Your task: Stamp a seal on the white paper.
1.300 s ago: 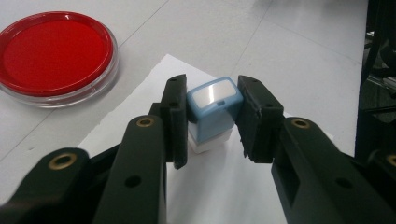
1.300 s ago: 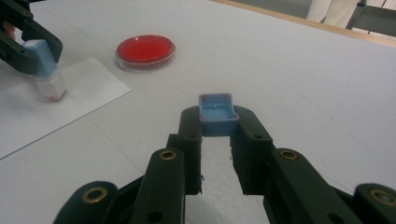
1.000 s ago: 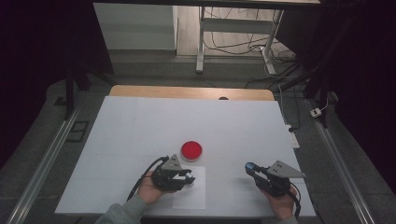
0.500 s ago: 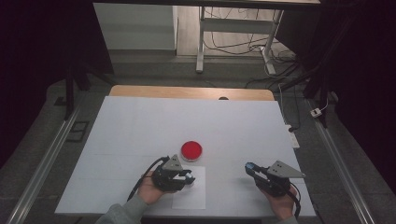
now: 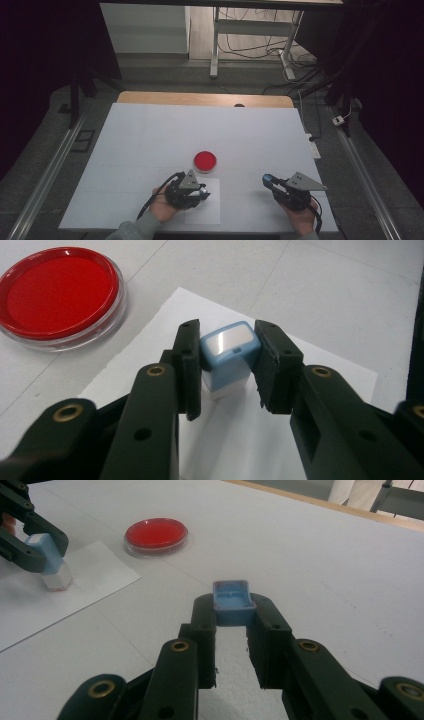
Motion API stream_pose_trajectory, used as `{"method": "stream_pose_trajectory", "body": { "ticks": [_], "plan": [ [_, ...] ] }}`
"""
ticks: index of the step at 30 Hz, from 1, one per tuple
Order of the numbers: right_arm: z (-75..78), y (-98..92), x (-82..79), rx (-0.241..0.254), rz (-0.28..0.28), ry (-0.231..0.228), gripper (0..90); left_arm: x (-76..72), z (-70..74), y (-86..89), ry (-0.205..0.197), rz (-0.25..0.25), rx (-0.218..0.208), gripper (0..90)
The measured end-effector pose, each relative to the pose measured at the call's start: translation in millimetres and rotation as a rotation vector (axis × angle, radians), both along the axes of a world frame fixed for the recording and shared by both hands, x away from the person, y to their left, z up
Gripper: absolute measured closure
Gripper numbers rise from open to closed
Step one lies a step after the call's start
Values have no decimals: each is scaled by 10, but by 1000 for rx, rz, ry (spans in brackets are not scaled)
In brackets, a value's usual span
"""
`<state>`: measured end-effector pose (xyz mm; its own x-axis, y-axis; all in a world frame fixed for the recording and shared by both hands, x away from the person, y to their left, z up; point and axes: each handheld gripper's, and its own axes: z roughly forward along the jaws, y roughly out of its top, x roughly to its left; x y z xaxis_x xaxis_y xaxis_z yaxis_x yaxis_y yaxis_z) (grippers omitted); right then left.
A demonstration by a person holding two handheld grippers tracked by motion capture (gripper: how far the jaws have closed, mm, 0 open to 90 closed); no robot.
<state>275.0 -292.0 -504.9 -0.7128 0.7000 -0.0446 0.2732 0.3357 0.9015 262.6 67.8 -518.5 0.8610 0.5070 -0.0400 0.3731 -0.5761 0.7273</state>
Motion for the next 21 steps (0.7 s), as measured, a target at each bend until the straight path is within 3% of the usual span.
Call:
{"method": "stream_pose_trajectory", "body": {
  "ticks": [21],
  "plan": [
    [4, 5, -6, 0, 4, -1, 737, -15, -34, 16, -18, -5, -11, 661]
  ]
}}
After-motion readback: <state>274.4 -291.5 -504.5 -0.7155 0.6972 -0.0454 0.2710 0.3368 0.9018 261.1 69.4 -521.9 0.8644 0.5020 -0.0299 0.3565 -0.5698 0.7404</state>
